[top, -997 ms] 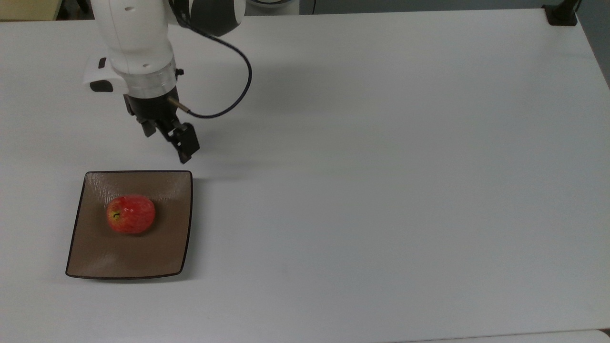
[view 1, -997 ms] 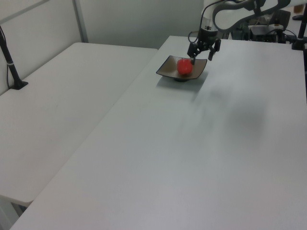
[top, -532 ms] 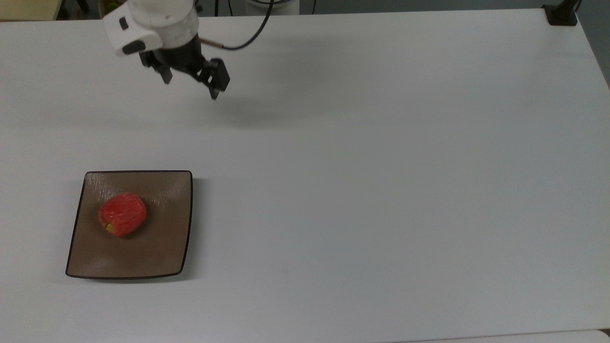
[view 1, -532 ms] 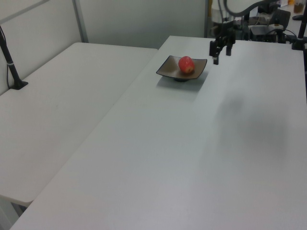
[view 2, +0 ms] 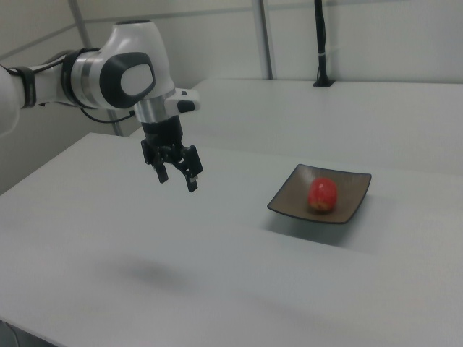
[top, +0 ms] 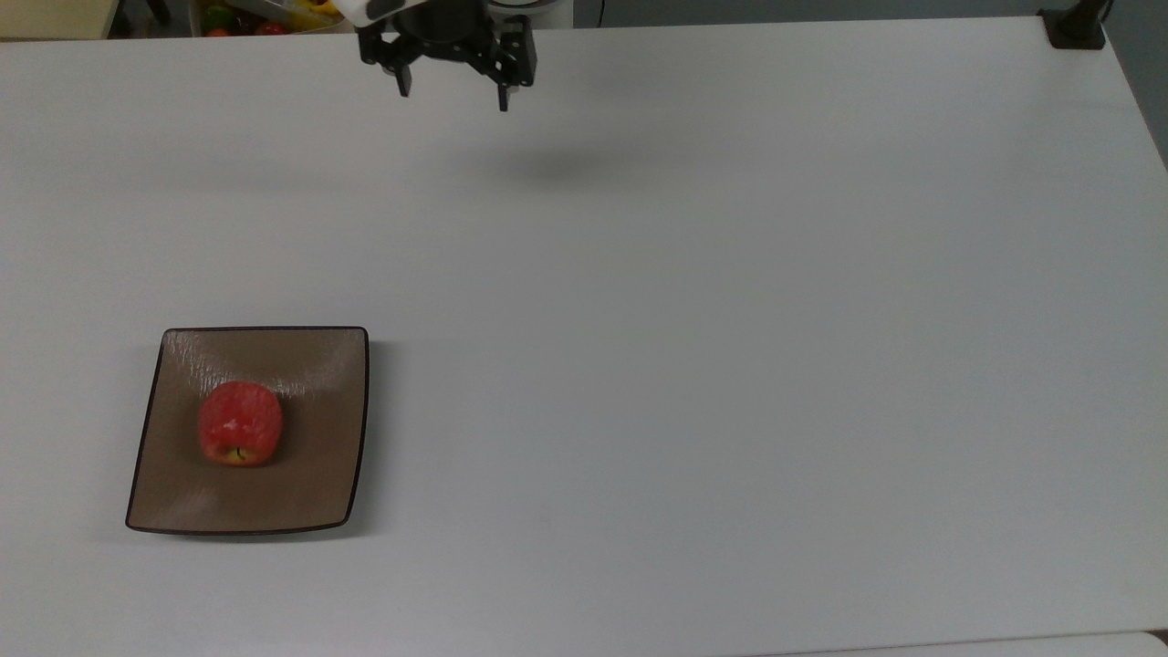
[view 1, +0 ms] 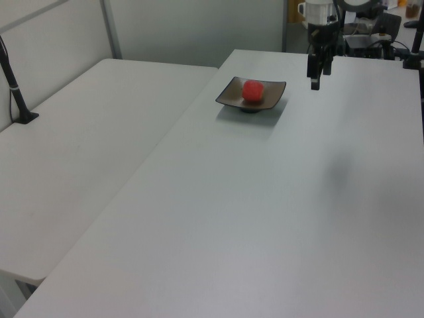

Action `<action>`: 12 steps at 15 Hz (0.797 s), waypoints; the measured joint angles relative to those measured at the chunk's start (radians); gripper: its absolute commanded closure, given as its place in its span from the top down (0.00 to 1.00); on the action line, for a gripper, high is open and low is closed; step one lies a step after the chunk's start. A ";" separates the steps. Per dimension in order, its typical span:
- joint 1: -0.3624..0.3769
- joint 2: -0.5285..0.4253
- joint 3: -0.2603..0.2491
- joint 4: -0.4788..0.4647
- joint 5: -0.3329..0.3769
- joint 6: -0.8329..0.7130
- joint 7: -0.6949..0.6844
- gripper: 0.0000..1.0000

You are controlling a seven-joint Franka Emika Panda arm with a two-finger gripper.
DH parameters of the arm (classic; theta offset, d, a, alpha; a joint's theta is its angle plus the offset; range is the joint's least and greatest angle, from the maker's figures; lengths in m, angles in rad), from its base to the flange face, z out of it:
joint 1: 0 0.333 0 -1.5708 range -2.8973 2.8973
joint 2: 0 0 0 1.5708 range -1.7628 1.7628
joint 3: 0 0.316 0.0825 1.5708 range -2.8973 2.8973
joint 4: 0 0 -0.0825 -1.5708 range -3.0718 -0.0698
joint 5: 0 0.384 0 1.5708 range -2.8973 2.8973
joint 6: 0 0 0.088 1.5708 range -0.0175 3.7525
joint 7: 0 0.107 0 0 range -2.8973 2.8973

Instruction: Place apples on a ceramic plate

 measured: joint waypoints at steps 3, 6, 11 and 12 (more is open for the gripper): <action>0.004 -0.002 -0.002 -0.045 0.000 0.124 0.000 1.00; 0.000 -0.006 -0.005 -0.047 0.000 0.134 0.000 1.00; -0.028 -0.014 -0.007 -0.048 0.000 0.134 0.000 1.00; -0.028 -0.014 -0.007 -0.049 0.000 0.134 -0.001 1.00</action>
